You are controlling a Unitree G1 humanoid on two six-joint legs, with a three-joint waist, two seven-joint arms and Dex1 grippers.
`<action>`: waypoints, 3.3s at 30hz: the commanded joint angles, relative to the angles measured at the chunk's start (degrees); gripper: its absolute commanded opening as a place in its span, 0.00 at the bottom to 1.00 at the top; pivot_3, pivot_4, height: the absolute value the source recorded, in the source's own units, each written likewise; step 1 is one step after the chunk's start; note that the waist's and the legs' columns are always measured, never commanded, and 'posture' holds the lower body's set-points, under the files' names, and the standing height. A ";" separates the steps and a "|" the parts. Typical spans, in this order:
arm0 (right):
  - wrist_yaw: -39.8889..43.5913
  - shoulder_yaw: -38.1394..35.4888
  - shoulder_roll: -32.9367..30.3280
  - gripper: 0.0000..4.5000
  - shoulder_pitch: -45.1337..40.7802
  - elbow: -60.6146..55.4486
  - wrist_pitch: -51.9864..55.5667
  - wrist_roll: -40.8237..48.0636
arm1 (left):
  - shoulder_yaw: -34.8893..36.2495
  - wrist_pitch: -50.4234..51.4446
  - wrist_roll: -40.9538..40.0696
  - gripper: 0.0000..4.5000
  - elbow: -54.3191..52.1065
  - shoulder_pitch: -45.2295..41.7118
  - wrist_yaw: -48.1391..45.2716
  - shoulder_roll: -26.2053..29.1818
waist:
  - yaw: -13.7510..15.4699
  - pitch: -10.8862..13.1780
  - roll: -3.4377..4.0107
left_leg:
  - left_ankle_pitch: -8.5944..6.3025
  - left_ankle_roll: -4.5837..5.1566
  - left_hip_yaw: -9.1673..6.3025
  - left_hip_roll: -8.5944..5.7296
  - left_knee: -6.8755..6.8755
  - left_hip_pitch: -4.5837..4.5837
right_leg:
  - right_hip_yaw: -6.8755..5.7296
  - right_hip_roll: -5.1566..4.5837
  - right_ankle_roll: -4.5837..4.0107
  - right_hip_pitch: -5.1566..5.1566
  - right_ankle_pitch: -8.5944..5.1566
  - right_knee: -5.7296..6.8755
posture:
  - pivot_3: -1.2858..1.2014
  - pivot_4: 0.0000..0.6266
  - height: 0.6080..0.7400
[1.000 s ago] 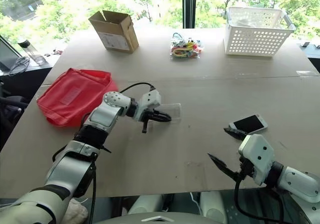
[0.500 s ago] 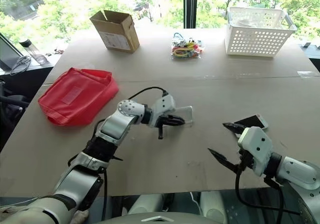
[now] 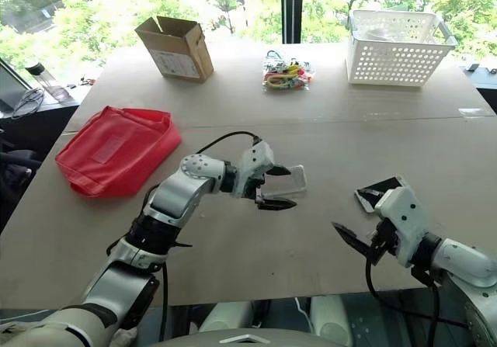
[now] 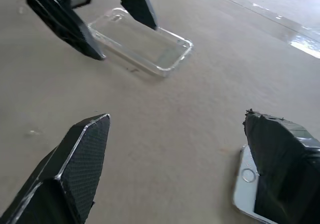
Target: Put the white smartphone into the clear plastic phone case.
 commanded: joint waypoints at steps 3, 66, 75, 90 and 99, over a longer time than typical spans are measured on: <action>-8.64 -0.88 2.91 1.00 -4.68 1.38 5.56 -2.92 | 2.13 -0.57 -2.71 0.97 -5.36 0.66 3.08 -0.01 | 0.21 0.00 0.02 | 0.01 -0.02 0.00 0.00 0.01 -0.01 | 0.00 -0.02 -0.01 0.00 0.01 0.00 | 0.52 0.24 1.00; -28.94 10.79 25.76 0.62 -38.16 18.33 51.32 -12.30 | 8.92 -1.68 -15.52 1.00 -19.76 9.77 11.68 8.02 | -3.30 -0.41 -0.13 | -0.07 -0.24 0.83 0.72 -0.44 0.42 | 0.05 0.26 -0.41 -0.35 0.29 0.06 | 0.52 0.24 1.00; -6.96 20.89 10.68 0.62 -36.21 16.42 30.28 -7.77 | 8.72 -2.17 -15.33 1.00 -19.13 9.71 11.83 7.93 | -3.31 -0.22 -0.01 | -0.08 -0.24 0.94 0.78 -0.58 0.37 | 0.06 0.27 -0.35 -0.47 0.25 -0.01 | 0.52 0.24 1.00; -2.90 22.03 1.24 0.99 -34.46 16.95 33.78 -7.85 | 9.60 -1.81 -15.64 1.00 -19.77 10.80 12.22 9.05 | -0.99 -0.16 -0.08 | 0.05 -0.51 0.87 0.86 -0.79 0.17 | -0.06 0.13 -0.43 -0.52 0.29 -0.41 | 0.52 0.24 1.00; -9.72 13.52 11.64 0.99 -32.36 11.77 49.53 -4.95 | 9.54 -2.13 -15.76 1.00 -19.19 10.73 12.21 9.41 | 0.12 -0.16 -0.08 | 0.04 -0.53 0.72 0.87 -0.79 0.08 | -0.26 0.19 -0.46 -0.52 0.29 -0.44 | 0.52 0.24 1.00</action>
